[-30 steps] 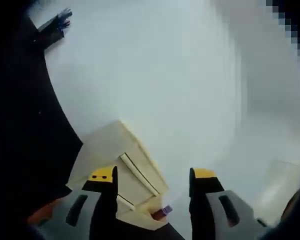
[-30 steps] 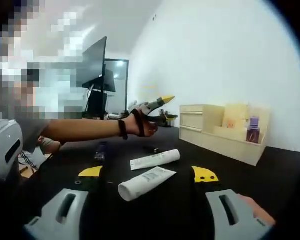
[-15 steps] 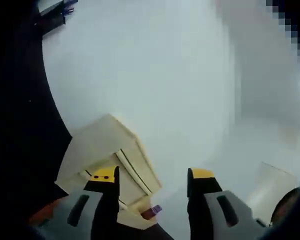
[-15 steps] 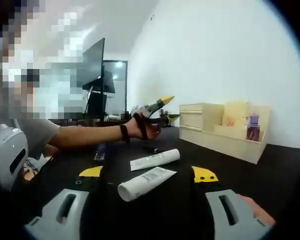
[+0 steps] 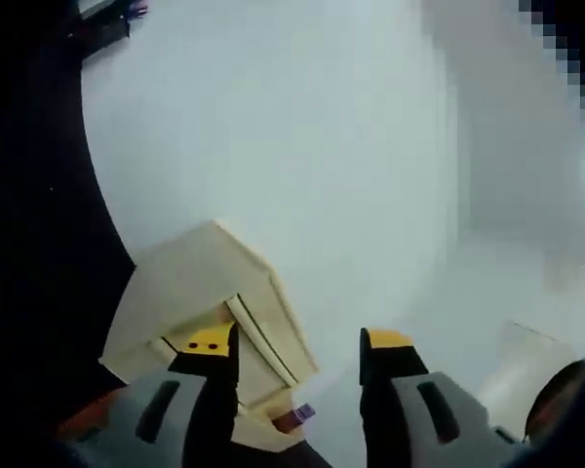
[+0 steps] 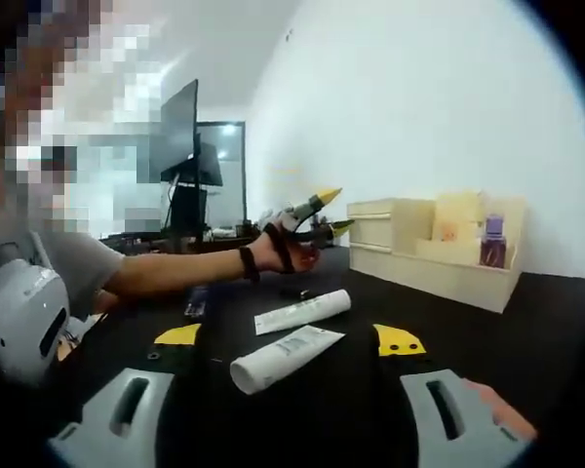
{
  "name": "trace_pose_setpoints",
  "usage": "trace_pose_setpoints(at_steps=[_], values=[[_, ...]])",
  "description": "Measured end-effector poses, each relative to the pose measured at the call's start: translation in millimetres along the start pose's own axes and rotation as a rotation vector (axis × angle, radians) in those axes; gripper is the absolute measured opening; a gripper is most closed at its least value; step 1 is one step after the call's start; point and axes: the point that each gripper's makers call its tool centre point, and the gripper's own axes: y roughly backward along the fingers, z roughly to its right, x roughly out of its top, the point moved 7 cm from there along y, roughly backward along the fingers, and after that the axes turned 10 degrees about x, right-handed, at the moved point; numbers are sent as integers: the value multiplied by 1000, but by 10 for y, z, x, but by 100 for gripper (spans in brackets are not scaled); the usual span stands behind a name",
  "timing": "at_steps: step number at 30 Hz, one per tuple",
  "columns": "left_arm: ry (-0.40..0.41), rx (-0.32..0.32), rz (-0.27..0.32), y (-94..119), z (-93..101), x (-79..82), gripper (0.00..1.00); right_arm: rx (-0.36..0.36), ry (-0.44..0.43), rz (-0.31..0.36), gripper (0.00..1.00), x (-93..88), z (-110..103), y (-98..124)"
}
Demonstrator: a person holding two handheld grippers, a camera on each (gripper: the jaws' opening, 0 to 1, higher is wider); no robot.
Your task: Open the drawer, pick up the cosmetic bottles from the table one by one, place them into the drawer, release the gripper, close the drawer, and move the gripper away
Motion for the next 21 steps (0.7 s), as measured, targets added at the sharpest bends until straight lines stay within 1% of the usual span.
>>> trace_pose_setpoints(at_steps=[5,9,12,15,16,18,21], values=[[19,8,6,-33,-64,9,42,-5,-11,6,62,4,2,3],[-22,12,14,-23,-82,-10,41,-5,-9,3,62,1,-9,1],[-32,5,31,-21,-97,-26,41,-7,-13,3,62,0,-9,4],[-17,-9,44,-24,-105,-11,41,-6,-15,5,62,0,-9,7],[-9,-13,44,-20,-106,-28,41,-5,-15,4,62,-1,-11,7],[8,-21,61,-25,-94,-22,39,-5,-15,4,62,-3,-11,8],[7,-18,67,-47,-75,-14,37,-5,-17,5,62,-3,-4,10]])
